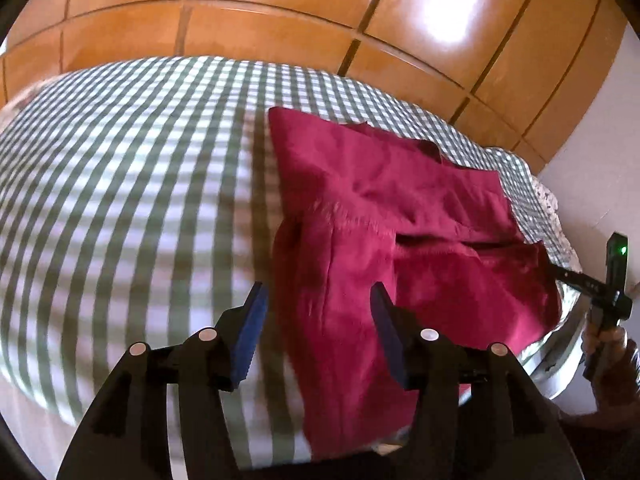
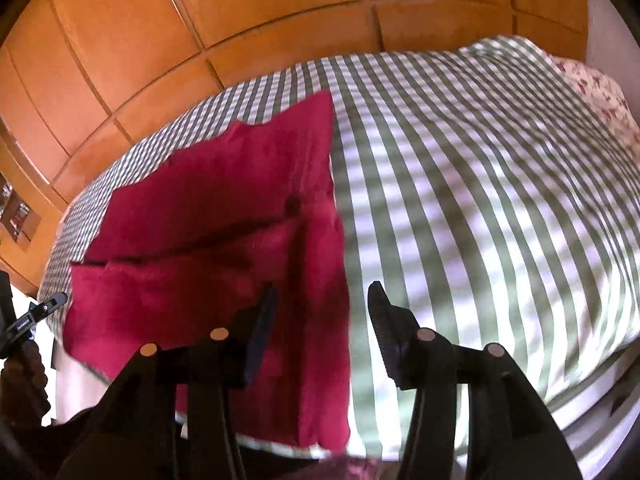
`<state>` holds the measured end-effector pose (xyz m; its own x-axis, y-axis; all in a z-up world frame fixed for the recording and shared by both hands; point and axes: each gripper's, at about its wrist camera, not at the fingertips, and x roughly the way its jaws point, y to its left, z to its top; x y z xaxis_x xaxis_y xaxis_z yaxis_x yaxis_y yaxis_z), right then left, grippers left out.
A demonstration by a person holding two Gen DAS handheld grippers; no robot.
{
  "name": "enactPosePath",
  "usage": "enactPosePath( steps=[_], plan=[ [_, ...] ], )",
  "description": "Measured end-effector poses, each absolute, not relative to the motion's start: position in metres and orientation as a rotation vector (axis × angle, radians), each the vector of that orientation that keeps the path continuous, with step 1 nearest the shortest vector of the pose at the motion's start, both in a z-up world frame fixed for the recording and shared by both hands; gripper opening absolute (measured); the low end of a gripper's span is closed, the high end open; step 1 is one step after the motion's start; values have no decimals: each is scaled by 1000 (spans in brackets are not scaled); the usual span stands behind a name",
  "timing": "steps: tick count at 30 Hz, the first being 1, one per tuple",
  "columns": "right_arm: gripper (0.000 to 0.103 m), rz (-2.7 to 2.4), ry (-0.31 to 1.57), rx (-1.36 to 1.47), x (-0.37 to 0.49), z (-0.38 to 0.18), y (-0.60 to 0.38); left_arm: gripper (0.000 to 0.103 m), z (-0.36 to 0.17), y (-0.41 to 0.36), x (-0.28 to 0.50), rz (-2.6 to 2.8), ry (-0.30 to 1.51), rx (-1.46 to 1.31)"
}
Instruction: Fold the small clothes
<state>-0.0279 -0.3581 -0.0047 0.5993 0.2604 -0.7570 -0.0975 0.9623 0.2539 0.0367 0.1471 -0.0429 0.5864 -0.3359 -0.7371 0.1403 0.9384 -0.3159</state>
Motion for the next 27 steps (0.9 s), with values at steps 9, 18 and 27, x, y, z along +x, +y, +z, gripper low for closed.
enactPosePath(
  steps=[9,18,27],
  plan=[
    [8,212,935,110,-16,-14,-345,7,-47,136,54,-315,884,-221],
    [7,281,783,169,-35,55,-353,7,9,149,29,-329,750,-250],
    [7,227,669,255,61,88,-352,7,42,155,101,-260,631,-258]
  ],
)
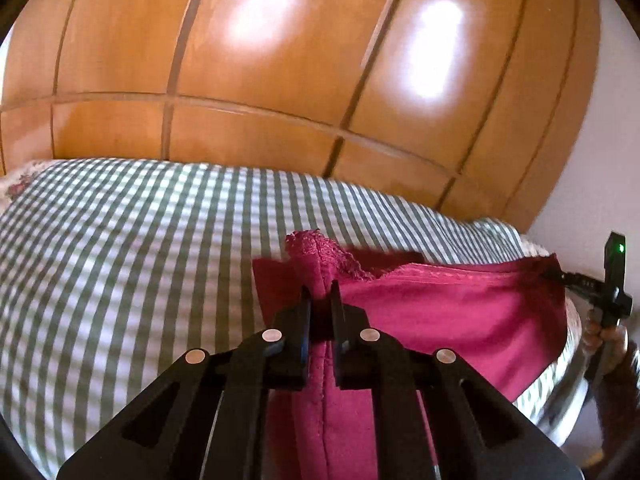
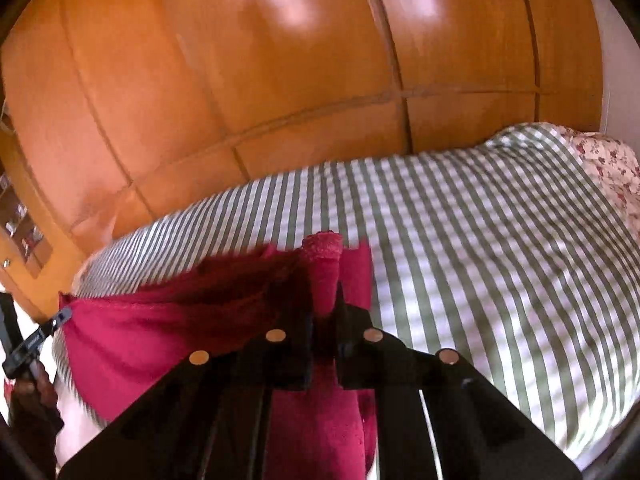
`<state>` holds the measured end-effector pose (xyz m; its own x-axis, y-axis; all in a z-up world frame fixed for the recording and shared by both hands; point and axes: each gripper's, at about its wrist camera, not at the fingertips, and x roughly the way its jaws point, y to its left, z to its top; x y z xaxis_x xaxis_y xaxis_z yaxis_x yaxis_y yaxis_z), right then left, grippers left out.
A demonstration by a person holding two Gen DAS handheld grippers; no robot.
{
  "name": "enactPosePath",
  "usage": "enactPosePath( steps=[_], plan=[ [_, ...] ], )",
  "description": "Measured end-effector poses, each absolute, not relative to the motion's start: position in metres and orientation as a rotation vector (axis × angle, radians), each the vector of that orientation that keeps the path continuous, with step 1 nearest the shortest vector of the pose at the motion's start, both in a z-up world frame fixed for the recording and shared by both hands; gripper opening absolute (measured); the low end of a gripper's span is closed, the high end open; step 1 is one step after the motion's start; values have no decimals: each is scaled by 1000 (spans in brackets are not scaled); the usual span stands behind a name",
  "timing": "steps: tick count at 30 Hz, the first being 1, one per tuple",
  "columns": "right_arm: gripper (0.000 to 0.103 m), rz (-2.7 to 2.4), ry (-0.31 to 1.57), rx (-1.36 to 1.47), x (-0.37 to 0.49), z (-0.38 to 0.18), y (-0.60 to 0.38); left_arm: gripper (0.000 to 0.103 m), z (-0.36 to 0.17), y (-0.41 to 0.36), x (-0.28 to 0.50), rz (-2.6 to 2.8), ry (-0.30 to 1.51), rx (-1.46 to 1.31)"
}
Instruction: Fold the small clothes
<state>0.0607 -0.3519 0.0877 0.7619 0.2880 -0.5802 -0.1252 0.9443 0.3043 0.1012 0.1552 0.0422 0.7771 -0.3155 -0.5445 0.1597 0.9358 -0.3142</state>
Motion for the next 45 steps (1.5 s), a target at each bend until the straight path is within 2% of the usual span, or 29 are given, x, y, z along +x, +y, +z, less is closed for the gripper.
enactPosePath(
  steps=[6,16,18,19,20,21,23,29,31,32,35,37,39,45],
  plan=[
    [7,136,706,234,138,66,-332,7,30,151,172,-172,661,-249],
    [8,-36,887,215,202,-27,-338,7,-50,134,248,-18,867,-153],
    [21,-36,880,223,199,-25,-340,8,-60,134,253,-1,904,-149],
    [23,-35,878,225,199,-23,-341,11,-58,134,251,2,899,-151],
    [36,-39,868,220,196,-17,-343,21,-53,136,248,19,889,-148],
    [47,-41,853,215,193,-12,-343,27,-48,137,244,41,880,-144],
    [50,-18,798,201,178,8,-336,42,-33,141,228,72,831,-150],
    [69,218,737,177,115,39,-289,43,-10,125,168,-3,755,-141],
    [71,289,745,153,95,36,-269,43,-12,113,145,-31,744,-120],
    [76,332,760,148,86,31,-256,43,-19,108,135,-44,760,-111],
    [78,345,836,77,74,2,-229,43,-47,104,135,2,870,-93],
    [76,293,886,55,75,-14,-229,50,-58,112,135,9,899,-137],
    [73,283,887,113,69,-15,-244,53,-49,118,125,32,873,-166],
    [77,224,835,252,36,1,-308,53,-23,112,75,-58,796,-156]
  ],
)
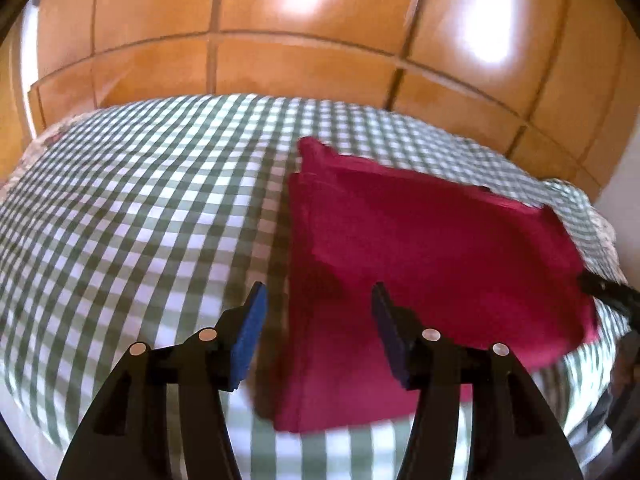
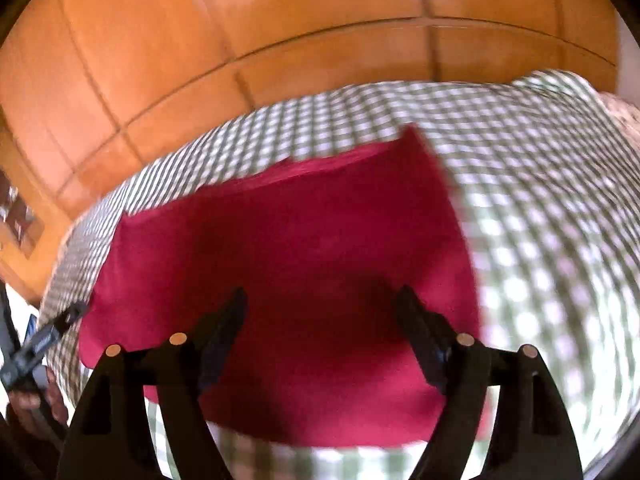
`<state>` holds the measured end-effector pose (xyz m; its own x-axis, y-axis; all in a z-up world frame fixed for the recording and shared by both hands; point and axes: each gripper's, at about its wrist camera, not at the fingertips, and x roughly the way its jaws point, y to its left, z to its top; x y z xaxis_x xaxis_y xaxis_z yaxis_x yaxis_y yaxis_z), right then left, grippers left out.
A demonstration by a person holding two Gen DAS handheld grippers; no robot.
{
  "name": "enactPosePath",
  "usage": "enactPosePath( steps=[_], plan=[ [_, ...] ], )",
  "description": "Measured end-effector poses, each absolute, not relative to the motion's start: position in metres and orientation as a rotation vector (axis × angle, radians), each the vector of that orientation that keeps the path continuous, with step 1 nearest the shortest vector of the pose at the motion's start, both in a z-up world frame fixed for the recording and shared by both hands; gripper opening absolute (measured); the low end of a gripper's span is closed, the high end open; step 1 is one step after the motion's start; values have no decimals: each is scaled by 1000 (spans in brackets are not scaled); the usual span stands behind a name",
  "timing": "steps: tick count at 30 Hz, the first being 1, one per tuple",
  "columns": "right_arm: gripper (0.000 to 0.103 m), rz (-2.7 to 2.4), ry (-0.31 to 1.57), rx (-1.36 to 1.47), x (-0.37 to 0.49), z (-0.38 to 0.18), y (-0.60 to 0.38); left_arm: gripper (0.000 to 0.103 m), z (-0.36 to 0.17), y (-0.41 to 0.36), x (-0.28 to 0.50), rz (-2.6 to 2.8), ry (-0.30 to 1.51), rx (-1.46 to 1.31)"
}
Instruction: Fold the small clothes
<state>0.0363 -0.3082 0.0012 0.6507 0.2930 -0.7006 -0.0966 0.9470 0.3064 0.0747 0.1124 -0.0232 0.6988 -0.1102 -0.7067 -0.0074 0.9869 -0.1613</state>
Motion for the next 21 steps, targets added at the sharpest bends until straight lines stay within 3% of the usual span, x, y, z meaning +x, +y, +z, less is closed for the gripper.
enactPosePath(
  steps=[5,7,9,11,12,17,18,21],
  plan=[
    [77,152,877,310,6,-15,-350,53,-24,80,47,-166,773,-77],
    [68,138,906,347,1,-23,-361,53,-29,65,47,-202,790,-52],
    [31,154,936,357,2,-28,-362,53,-39,54,49,-201,814,-12],
    [14,126,925,329,2,-26,-363,53,-54,48,52,-180,860,41],
    [10,105,919,318,2,-24,-366,53,-60,48,50,-178,870,47],
    [13,58,911,255,2,-20,-363,53,-59,50,41,-172,858,38],
    [24,46,887,233,-2,-14,-360,53,-56,53,39,-169,857,23],
    [37,48,815,190,-10,1,-350,63,-45,58,34,-150,835,-21]
  ],
)
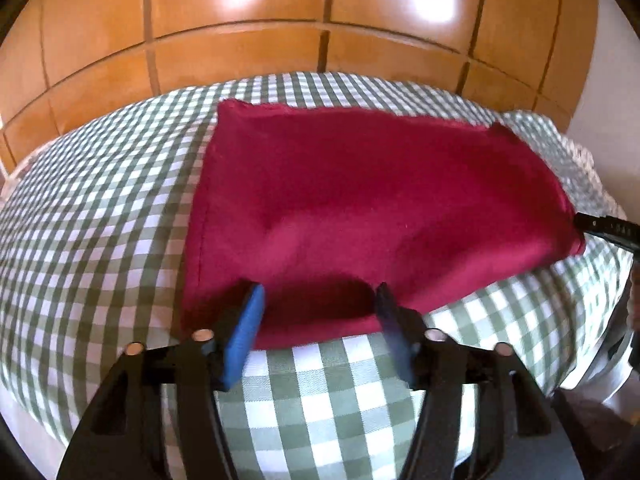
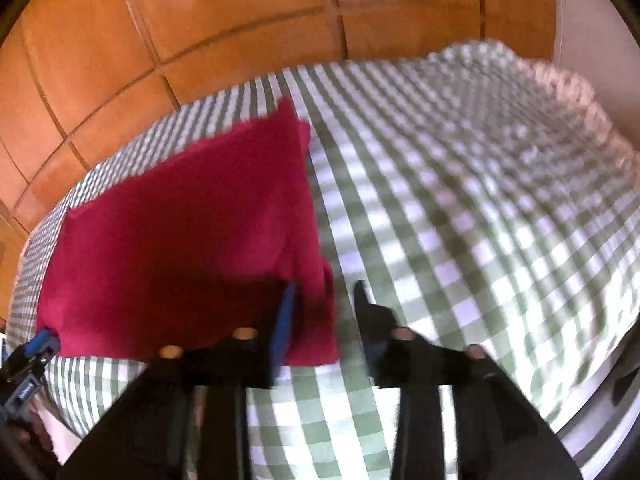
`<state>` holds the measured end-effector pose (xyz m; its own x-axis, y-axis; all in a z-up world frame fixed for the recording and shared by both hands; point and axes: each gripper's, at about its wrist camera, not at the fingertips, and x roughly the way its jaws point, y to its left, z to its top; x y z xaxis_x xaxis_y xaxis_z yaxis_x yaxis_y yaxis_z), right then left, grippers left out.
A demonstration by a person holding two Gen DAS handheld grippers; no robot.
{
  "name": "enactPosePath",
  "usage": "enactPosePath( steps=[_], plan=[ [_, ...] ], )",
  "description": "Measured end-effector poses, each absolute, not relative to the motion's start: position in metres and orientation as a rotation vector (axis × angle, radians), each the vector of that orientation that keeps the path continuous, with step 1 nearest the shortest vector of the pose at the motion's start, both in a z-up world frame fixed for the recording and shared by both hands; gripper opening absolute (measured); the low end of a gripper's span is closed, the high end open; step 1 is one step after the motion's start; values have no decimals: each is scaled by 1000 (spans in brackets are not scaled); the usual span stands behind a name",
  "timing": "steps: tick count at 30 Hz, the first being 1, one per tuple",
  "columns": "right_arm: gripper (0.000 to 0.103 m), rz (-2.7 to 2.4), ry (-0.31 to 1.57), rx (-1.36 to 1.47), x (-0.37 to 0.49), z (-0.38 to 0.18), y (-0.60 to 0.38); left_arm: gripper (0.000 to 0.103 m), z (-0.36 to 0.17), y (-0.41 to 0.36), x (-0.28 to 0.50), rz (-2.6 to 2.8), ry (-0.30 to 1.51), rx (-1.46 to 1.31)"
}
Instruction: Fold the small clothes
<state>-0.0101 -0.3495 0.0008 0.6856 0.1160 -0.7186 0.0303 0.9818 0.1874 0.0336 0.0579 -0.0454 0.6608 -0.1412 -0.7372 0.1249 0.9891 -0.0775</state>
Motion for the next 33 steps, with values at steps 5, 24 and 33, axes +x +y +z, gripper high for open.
enactPosePath(
  steps=[5,24,33],
  plan=[
    [51,232,769,136,-20,21,-292,65,-35,68,37,-51,818,-21],
    [50,444,875,30,-20,-33,-192,65,-29,102,58,105,815,6],
    [52,441,877,54,-17,-32,-189,65,-22,132,99,39,838,-86]
  ],
)
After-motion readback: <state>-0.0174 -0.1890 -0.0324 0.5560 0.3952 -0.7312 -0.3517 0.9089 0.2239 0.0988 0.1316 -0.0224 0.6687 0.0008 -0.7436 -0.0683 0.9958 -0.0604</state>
